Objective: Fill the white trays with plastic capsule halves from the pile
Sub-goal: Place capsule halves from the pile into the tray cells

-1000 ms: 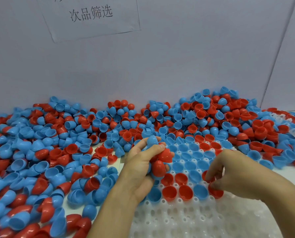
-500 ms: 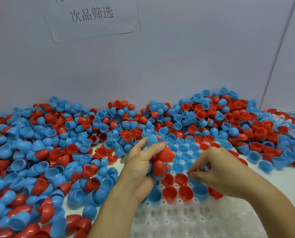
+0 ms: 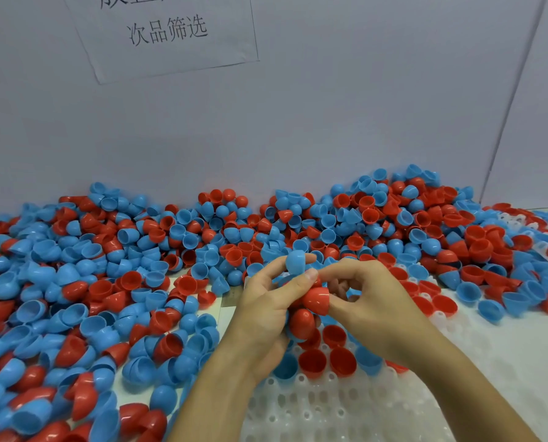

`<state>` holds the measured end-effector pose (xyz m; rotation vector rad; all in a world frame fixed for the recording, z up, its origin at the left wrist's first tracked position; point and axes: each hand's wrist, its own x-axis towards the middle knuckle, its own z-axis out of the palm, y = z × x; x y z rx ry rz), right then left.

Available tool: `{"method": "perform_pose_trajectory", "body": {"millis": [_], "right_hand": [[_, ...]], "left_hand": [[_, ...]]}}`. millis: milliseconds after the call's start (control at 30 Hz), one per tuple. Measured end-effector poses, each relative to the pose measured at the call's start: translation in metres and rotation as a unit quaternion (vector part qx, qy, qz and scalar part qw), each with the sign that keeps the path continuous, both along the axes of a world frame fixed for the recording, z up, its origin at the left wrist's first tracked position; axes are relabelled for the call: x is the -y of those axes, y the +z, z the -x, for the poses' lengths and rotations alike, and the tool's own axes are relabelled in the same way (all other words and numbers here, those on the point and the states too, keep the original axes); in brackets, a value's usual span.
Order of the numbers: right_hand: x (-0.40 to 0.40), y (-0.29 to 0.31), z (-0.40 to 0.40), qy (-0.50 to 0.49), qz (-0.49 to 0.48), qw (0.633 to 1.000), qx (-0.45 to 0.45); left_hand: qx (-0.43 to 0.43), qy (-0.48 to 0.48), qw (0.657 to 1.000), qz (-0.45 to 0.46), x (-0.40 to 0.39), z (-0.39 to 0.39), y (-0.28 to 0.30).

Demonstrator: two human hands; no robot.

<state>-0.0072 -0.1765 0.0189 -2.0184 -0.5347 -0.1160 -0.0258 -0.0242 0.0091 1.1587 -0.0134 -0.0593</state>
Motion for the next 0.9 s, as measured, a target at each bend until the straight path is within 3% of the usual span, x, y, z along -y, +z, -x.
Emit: {"method": "perform_pose_trajectory", "body": {"millis": [467,733,900], "right_hand": [[-0.004,0.001,0.000,0.010,-0.099,0.994,-0.040],[0.042,0.018,-0.006,-0.083,-0.048,0.995,-0.027],[0.084,0.025,-0.002,-0.108,0.111,0.987,-0.034]], "left_hand": [[-0.018,0.018,1.000,-0.008,-0.001,-0.002,-0.002],[-0.030,0.027,0.999,0.012,-0.003,-0.002,0.000],[-0.037,0.029,0.999,0.017,-0.002,-0.002,0.000]]}}
